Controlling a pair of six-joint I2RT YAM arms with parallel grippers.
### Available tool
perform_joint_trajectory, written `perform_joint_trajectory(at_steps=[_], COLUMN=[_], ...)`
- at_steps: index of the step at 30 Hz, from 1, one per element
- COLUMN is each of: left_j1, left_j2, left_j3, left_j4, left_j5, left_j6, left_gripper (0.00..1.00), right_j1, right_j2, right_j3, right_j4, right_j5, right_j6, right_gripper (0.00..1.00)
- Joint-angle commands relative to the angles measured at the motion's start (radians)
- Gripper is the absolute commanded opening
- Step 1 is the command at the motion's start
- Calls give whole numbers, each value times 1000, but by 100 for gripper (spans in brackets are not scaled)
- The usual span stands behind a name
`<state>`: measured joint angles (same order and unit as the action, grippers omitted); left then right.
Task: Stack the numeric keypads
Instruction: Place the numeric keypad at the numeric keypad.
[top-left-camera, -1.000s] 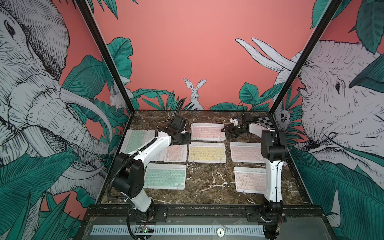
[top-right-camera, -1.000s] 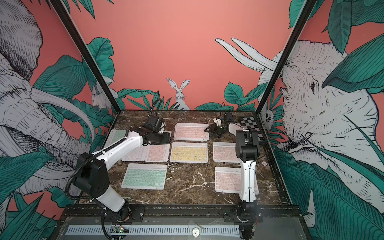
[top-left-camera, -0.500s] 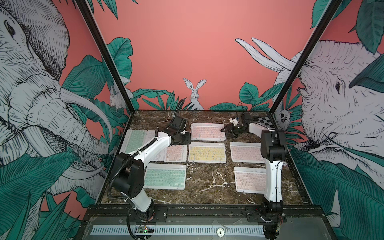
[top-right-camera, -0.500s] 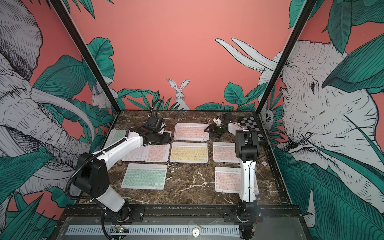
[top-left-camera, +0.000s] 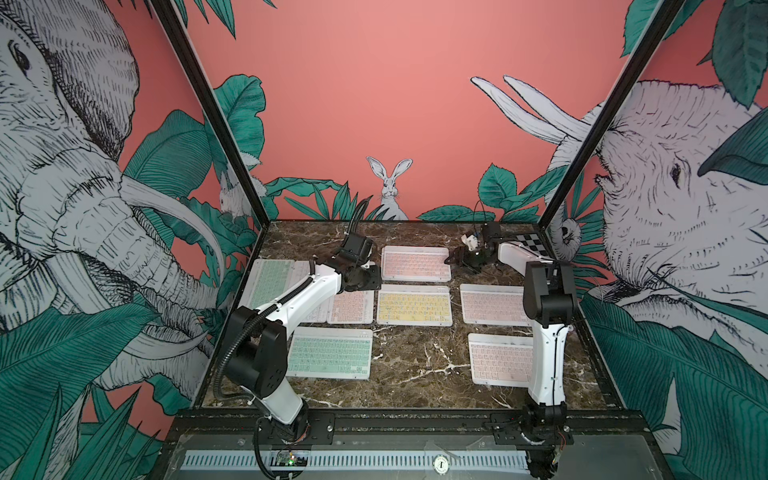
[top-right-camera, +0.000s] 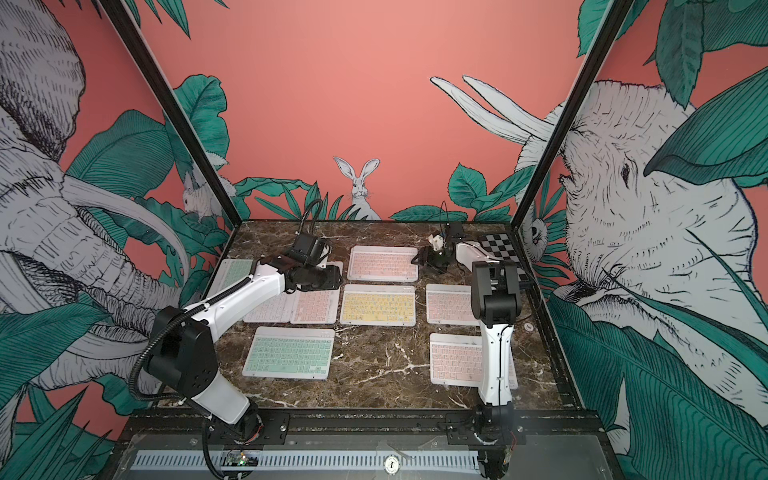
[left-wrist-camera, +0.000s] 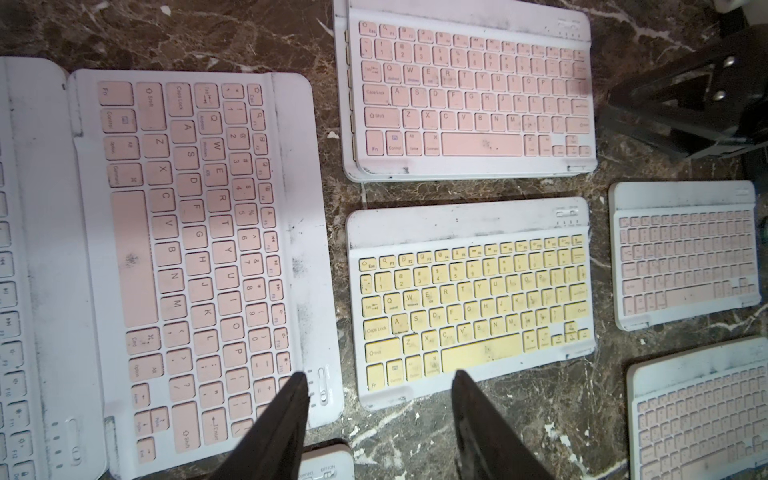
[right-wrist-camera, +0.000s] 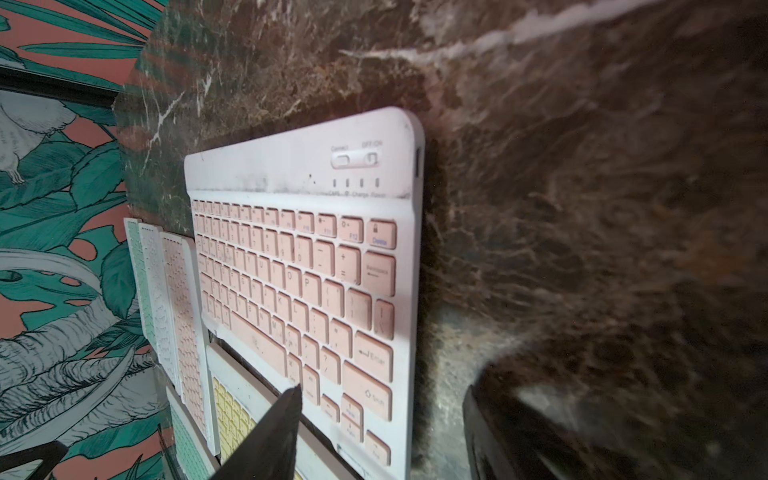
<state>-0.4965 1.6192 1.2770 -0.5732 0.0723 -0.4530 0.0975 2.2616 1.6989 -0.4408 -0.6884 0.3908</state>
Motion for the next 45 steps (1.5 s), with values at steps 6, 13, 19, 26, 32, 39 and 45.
perform_joint_trajectory(at_steps=[6, 13, 19, 26, 32, 39, 45], left_j1=[-1, -1, -1, -1, -1, 0, -1], left_j2=[-42, -49, -53, -56, -62, -55, -47], left_j3=[-3, -14, -40, -53, -68, -71, -70], left_j4=[-7, -3, 28, 34, 44, 46, 49], left_j5=[14, 14, 17, 20, 20, 20, 21], left_j6=[-4, -4, -13, -12, -14, -12, -13], left_gripper=[58, 58, 58, 58, 57, 57, 57], right_j1=[30, 65, 86, 93, 92, 92, 94], right_j2=[-28, -13, 14, 18, 0, 29, 48], right_j3=[31, 74, 124, 130, 128, 149, 153], right_j4=[-41, -56, -86, -97, -128, -135, -124], right_j5=[57, 71, 84, 91, 184, 200, 192], right_j6=[-20, -17, -21, -26, -66, -69, -56], right_gripper=[62, 63, 63, 63, 64, 65, 66])
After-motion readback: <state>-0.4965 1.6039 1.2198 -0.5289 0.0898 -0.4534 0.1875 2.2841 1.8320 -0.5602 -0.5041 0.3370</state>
